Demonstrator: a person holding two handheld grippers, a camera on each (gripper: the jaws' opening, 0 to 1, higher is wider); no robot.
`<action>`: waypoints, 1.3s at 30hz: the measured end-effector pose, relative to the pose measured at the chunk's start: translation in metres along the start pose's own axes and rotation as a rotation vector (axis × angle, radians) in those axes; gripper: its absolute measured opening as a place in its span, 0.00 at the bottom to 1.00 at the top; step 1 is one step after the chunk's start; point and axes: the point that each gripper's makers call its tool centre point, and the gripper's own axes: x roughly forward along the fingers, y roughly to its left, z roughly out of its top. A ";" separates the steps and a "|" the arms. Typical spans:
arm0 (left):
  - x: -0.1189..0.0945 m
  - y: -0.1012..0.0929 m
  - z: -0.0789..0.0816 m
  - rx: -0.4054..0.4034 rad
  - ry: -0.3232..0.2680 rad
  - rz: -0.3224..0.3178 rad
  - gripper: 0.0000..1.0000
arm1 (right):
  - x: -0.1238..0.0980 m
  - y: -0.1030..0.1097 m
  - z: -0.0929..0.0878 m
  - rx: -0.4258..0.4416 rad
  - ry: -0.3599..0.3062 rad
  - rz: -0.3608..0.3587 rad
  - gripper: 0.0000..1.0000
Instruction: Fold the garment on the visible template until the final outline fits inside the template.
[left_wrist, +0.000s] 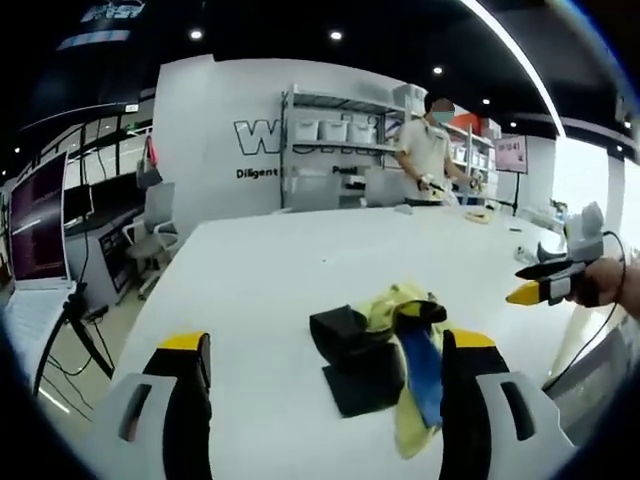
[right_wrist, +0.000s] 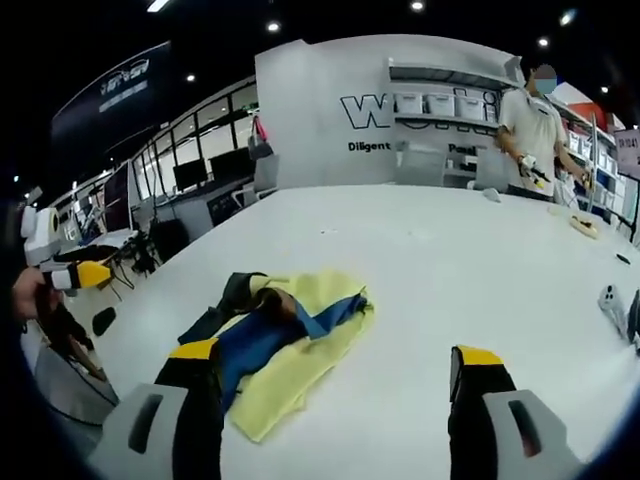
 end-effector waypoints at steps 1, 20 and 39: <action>0.003 -0.002 0.002 0.006 -0.006 -0.015 0.90 | 0.002 0.001 0.001 -0.008 0.002 0.005 0.92; 0.054 -0.024 0.010 0.207 0.022 -0.159 0.87 | 0.036 0.010 0.012 -0.115 0.027 0.064 0.87; 0.112 -0.044 0.002 0.464 0.103 -0.273 0.77 | 0.067 0.012 0.012 -0.195 0.066 0.095 0.81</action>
